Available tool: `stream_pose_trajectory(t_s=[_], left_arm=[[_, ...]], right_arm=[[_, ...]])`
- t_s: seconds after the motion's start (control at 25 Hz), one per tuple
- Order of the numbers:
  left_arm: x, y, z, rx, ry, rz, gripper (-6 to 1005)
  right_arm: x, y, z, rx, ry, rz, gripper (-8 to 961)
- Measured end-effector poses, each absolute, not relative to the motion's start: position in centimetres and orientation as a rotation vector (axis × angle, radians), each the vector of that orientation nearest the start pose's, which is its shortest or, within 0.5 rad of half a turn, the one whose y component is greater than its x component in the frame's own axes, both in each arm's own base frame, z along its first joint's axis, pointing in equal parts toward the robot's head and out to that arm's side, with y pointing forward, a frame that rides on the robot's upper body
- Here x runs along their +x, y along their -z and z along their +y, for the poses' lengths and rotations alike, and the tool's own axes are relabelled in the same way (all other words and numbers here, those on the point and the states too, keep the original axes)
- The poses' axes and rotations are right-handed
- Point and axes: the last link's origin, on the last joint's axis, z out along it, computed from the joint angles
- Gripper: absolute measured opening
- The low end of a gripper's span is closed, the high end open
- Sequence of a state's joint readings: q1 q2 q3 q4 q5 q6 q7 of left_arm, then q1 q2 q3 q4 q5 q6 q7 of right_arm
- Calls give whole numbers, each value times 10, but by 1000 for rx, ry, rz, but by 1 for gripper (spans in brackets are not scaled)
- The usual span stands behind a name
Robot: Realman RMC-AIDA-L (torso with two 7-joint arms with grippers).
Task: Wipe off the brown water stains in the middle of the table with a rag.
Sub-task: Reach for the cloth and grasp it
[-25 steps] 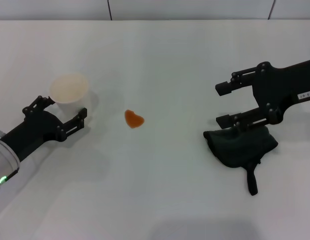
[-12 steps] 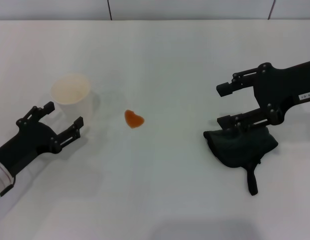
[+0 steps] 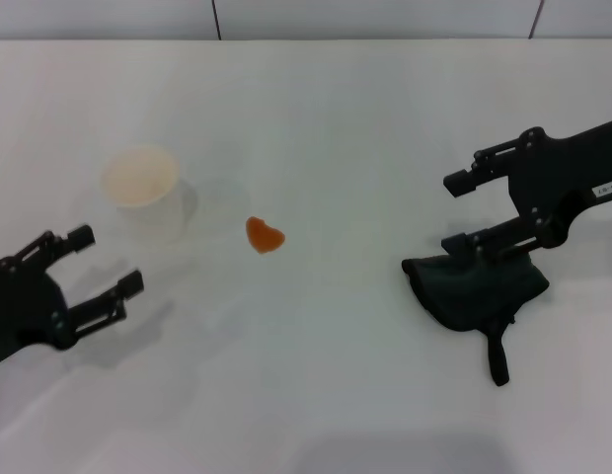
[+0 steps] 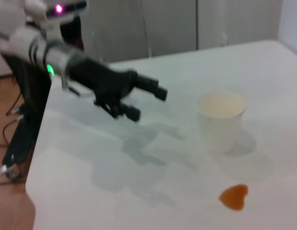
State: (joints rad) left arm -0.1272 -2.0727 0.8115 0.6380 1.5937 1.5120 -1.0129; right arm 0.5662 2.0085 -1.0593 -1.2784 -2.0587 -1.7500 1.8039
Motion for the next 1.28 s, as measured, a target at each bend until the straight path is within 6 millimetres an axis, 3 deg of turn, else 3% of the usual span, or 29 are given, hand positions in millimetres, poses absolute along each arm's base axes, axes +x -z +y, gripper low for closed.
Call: stream_pose_trajectory(t_s=[0.24,0.48,0.76,1.28], left_arm=[[-318,-51,228,-2606,682,-621,876],[-287,-71,236,-2773,577,-598,875],[-264,-72,247,-2917,353,-541,875],[-258,-67,257,-2952,282,-526,875]], right_arm=[[159,-43,348,-3030,-13,186,670],[155,-27,357,-3054,174,148,668],[159,-12,369,-3035,328,135,666],[176,13,377,-3034,492,164,663]])
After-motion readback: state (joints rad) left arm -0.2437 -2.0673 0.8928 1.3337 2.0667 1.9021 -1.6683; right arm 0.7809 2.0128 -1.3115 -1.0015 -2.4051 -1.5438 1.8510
